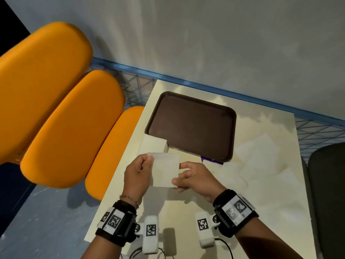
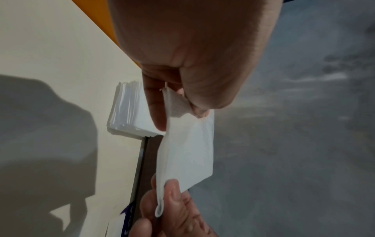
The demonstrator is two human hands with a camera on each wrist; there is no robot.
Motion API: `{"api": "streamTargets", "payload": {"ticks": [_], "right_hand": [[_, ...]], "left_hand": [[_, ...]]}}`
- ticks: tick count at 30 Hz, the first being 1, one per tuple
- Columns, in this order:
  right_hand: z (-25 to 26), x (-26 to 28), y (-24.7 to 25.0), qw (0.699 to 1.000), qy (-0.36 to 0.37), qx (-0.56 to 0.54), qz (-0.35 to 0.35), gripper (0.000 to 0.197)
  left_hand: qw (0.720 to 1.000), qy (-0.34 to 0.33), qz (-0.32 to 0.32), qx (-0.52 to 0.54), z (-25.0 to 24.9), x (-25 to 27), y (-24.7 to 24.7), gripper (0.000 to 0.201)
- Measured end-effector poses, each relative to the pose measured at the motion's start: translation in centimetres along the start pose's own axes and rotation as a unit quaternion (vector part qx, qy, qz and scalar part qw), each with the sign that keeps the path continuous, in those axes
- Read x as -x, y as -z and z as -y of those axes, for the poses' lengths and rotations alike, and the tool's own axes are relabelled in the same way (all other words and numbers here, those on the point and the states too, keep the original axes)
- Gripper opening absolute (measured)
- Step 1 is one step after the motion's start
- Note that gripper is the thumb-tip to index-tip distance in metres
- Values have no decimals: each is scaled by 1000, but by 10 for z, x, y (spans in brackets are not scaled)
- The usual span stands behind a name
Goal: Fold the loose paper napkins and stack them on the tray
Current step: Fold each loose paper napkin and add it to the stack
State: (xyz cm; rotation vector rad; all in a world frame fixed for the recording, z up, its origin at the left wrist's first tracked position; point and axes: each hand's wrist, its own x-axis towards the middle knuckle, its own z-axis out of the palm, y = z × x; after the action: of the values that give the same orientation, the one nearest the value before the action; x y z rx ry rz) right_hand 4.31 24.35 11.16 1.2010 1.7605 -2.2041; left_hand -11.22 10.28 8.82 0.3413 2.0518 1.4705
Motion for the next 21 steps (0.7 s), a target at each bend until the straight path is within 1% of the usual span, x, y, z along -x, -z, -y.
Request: {"api": "streamTargets", "payload": {"ticks": [4, 6, 9, 11, 14, 16, 19, 21], "right_hand": [[-5, -27, -15, 1000, -18, 4, 20, 37], [-4, -41, -21, 999, -26, 18, 14, 33], [1, -63, -27, 999, -28, 29, -15, 34], [4, -77, -31, 999, -35, 33, -26, 34], [5, -96, -34, 996, -44, 66, -32, 26], [4, -108, -35, 994, -52, 85, -55, 20], [3, -124, -35, 986, -58, 106, -111, 17], [3, -131, -34, 983, -59, 107, -136, 14]], "left_hand": [[999, 19, -34, 12, 13, -22, 7, 23], [998, 32, -49, 12, 16, -33, 8, 18], [998, 54, -43, -7, 21, -53, 11, 3], [997, 59, -35, -34, 29, -68, 13, 4], [996, 62, -38, -54, 39, -90, 14, 4], [996, 59, -31, -60, 44, -101, 13, 6], [996, 51, -20, -74, 45, -113, 9, 9], [995, 43, -19, -90, 46, -118, 7, 11]]}}
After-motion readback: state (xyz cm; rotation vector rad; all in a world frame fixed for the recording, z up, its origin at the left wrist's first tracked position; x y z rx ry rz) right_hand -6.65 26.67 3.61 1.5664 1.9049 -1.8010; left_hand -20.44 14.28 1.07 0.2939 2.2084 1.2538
